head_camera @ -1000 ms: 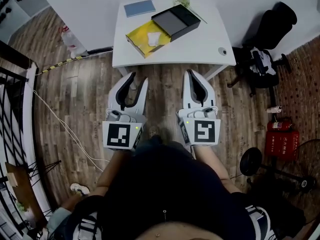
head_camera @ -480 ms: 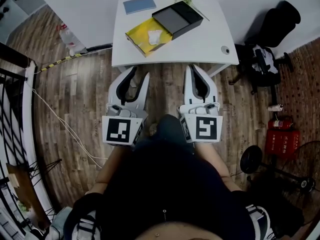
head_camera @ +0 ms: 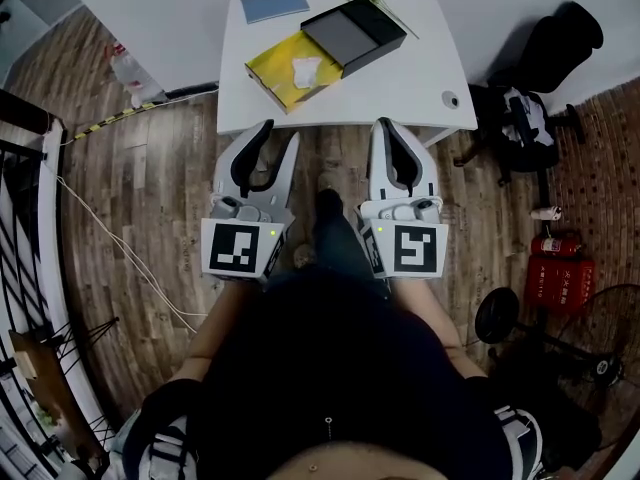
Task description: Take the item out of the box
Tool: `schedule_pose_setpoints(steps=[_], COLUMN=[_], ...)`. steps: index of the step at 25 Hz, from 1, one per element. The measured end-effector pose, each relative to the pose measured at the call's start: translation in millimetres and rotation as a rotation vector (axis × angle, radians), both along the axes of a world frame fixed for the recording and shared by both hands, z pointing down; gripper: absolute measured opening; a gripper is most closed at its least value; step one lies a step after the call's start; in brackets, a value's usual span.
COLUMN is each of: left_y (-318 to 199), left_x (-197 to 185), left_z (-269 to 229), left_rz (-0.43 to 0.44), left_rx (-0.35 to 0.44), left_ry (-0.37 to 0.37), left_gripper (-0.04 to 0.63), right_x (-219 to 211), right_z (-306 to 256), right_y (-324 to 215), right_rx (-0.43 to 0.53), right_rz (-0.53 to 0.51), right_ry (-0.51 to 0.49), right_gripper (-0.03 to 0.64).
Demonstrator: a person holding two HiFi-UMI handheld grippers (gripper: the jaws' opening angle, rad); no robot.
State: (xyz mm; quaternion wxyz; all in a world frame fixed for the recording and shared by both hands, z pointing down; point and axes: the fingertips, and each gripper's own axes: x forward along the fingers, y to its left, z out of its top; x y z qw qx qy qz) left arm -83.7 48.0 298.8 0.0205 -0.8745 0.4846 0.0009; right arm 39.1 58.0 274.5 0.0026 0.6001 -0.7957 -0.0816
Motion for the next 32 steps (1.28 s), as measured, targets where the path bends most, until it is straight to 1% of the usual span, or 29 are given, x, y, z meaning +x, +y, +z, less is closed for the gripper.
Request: schedule_pose_setpoints(steps=[3,7,11,18,25,28,32], left_y=[-14,-42,-78,-147,-213,-236,-266], left_x=[4,13,16,29,39,43,47], left_z=[4,7,12,19,19,20,22], left_rz=[0.006,0.011,-0.011,-0.02,-0.078,-0.094,-0.121], left_rx=[0.0,0.008,-0.009,-0.008,-0.046,-0.043,-0.049], left_ry=[-0.009,-0.001,-0.012,-0.011,-0.021,-0.018,-0.033], left_gripper=[0.129,0.129,0.129,0.13,0.132,0.132,0.133], right_x=[2,7,9,21,33,36,37], right_z=[3,8,12,17,19,20,22], right_y=[-14,-42,-81,-158,-232,-259,-293], right_rx=[0.001,-0.004,-0.008,-0.019,-0.039,-0.043,-0.049], right_rz=[-0.005,-0.016,-0.038,-0.074,-0.122,-0.151,-0.198], right_ry=[0.003,0.001,-0.001,0.003,0.004,-0.003,0.001], right_gripper=[0.012,0.012,0.012,0.012,0.012,0.012,0.012])
